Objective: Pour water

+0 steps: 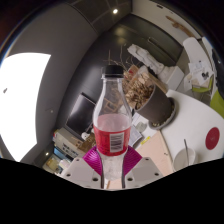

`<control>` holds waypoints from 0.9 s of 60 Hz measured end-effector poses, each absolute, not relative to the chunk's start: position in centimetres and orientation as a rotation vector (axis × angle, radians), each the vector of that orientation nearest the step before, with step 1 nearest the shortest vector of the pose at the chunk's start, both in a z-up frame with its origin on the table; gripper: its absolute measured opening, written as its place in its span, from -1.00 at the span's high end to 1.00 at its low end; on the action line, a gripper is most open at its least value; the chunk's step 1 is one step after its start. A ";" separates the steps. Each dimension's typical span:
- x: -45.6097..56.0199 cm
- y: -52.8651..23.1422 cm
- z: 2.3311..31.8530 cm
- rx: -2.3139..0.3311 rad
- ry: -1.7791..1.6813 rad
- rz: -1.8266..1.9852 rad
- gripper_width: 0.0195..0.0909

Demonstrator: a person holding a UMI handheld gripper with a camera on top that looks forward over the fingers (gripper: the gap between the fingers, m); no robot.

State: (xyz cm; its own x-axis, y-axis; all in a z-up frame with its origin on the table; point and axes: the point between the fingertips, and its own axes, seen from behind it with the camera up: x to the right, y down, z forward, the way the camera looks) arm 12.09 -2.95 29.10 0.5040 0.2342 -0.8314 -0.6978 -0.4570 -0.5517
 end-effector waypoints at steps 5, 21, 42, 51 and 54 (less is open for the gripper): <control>15.9 -2.3 31.1 -1.699 0.300 0.967 0.92; 29.7 -0.4 27.9 -1.724 0.086 0.384 0.92; 34.9 0.5 10.7 -1.959 -0.113 0.046 0.93; 35.4 0.8 6.5 -2.016 -0.091 0.027 0.91; 35.3 0.0 5.3 -2.032 -0.087 0.027 0.90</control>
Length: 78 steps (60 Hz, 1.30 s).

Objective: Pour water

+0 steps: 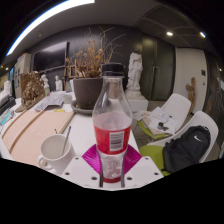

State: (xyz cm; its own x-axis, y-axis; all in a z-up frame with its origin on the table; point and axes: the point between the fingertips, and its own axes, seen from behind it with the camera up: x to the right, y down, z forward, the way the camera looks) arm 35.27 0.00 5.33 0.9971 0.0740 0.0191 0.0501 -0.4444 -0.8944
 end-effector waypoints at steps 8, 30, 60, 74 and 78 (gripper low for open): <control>35.5 0.2 5.7 -1.972 -0.046 0.035 0.68; 35.9 -4.4 7.6 -2.090 0.032 -0.025 -0.87; 27.4 -19.0 16.7 -2.178 0.023 -0.067 -0.86; 26.9 -20.4 17.1 -2.166 -0.010 -0.124 -0.86; 26.9 -20.6 16.8 -2.173 -0.013 -0.127 -0.86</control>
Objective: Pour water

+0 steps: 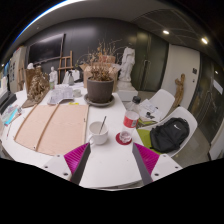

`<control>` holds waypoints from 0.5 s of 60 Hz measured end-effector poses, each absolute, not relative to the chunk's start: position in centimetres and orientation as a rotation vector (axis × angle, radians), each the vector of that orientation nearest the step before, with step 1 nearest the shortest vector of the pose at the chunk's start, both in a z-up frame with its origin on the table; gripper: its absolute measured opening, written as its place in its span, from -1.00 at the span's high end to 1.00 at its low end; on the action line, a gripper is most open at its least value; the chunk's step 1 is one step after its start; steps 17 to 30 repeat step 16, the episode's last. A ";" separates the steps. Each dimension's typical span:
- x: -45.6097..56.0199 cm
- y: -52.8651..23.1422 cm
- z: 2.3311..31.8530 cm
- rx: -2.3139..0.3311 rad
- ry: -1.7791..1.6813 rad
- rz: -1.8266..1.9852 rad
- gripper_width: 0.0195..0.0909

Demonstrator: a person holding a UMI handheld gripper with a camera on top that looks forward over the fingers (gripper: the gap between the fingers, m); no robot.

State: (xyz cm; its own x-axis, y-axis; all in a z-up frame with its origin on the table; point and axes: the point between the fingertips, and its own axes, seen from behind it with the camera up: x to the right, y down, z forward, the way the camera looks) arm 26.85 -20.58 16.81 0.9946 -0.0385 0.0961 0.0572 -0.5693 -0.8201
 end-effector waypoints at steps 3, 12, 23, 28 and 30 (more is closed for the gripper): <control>26.8 -20.7 16.6 -2.176 -0.021 -0.138 -0.85; 26.6 -20.9 16.3 -2.179 -0.033 -0.140 -0.85; 26.4 -20.9 16.3 -2.183 -0.033 -0.134 -0.85; 26.4 -20.9 16.3 -2.183 -0.033 -0.134 -0.85; 26.4 -20.9 16.3 -2.183 -0.033 -0.134 -0.85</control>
